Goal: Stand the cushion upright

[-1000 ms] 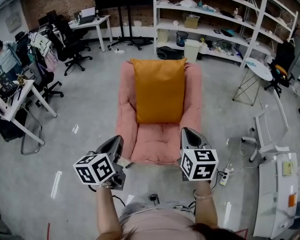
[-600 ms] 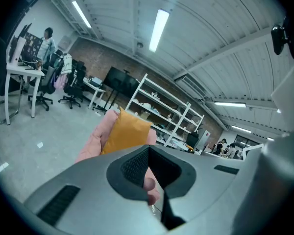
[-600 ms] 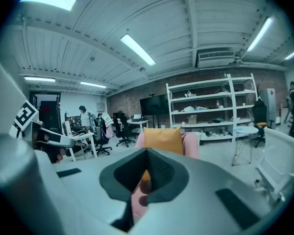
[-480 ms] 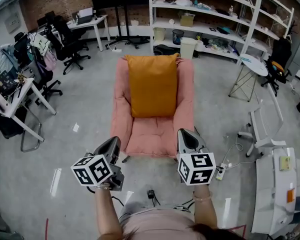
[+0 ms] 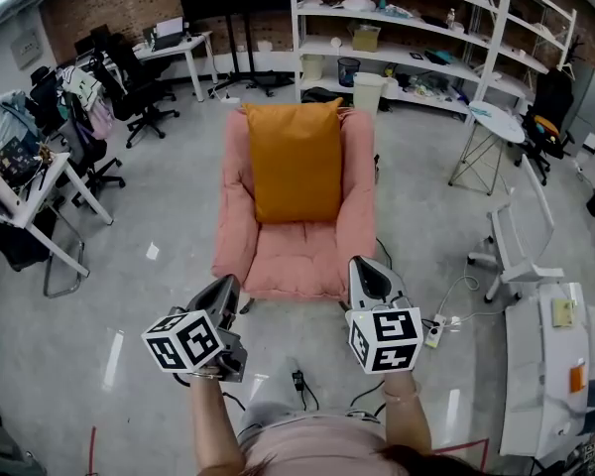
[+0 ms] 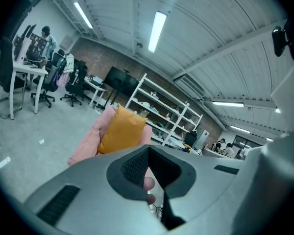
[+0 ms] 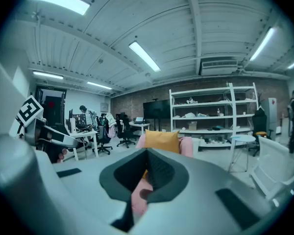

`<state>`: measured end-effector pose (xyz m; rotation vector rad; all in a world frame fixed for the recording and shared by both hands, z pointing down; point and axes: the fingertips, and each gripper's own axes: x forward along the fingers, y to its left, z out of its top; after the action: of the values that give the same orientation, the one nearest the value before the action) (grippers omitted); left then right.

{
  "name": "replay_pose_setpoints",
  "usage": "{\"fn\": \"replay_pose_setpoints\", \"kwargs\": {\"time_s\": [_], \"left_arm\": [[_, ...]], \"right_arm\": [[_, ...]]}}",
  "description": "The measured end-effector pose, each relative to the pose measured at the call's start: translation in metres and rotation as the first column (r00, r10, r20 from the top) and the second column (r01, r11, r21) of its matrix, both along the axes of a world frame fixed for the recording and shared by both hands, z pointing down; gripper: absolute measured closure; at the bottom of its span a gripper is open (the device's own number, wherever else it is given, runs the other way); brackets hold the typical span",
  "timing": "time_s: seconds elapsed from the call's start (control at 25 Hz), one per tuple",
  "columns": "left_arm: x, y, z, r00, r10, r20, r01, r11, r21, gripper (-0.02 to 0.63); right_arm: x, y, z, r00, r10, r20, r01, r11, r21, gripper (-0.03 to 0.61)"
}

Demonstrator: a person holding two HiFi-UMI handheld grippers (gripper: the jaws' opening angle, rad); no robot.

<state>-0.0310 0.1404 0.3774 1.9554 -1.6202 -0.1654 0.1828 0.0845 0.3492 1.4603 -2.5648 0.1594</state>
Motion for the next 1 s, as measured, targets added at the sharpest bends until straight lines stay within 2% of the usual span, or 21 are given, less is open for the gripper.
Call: {"fn": "replay_pose_setpoints", "kwargs": {"time_s": [0.56,1.0], "left_arm": [[0.039,0.075,0.0,1.0,0.007,0.008,-0.007,1.0,0.002,0.617],[0.059,0.141,0.0,0.999,-0.009,0.043,0.01,1.0,-0.018,0.617]], "right_arm": [[0.037,0.077,0.007,1.0,0.029,0.0,-0.029,0.999,-0.018,0.561],[0.061,0.137,0.018,0.999,0.034,0.013,-0.033,0.998,-0.061,0.561]]}}
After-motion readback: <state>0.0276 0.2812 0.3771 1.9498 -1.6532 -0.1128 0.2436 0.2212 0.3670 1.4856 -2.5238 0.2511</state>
